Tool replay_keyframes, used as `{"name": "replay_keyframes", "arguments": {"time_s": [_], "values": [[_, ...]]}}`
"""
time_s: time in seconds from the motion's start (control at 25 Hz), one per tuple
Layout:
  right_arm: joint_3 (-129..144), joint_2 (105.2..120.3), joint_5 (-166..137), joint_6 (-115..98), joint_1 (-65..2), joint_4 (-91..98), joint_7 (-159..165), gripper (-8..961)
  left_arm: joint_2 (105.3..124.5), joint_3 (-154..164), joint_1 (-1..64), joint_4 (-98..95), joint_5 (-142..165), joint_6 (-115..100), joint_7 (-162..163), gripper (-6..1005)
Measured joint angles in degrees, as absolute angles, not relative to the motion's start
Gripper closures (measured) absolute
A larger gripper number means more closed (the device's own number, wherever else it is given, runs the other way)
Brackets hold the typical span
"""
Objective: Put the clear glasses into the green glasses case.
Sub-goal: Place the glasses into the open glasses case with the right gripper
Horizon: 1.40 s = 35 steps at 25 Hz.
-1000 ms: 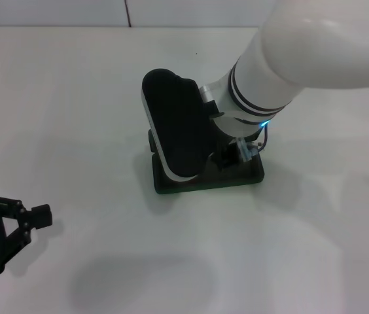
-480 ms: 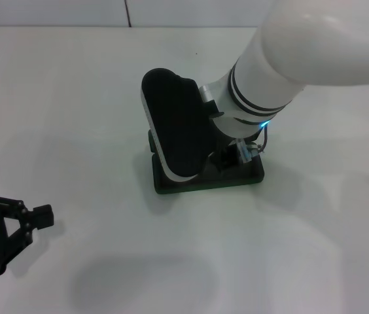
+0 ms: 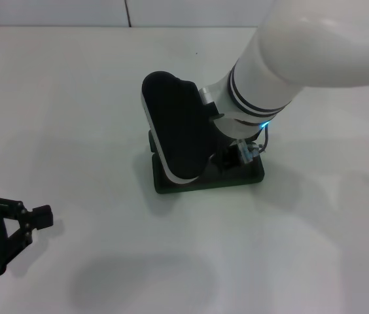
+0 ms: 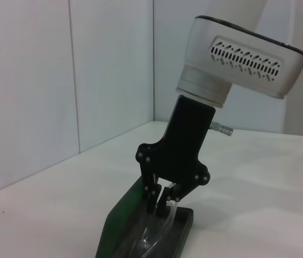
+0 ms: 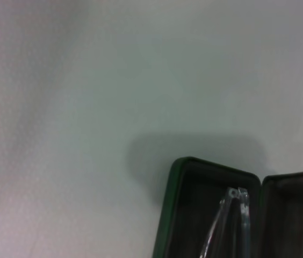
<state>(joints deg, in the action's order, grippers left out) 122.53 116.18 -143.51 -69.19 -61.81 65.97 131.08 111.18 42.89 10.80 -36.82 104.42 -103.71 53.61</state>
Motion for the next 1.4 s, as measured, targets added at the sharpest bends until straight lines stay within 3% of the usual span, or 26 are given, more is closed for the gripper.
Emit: {"name": "replay_keyframes", "arguments": {"time_s": [1.4], "values": [[123.34,116.19,-143.20,-72.55,-61.20,70.21,132.99,822,111.16,42.89,10.67,-36.74,104.50,-103.58,53.63,949]]}}
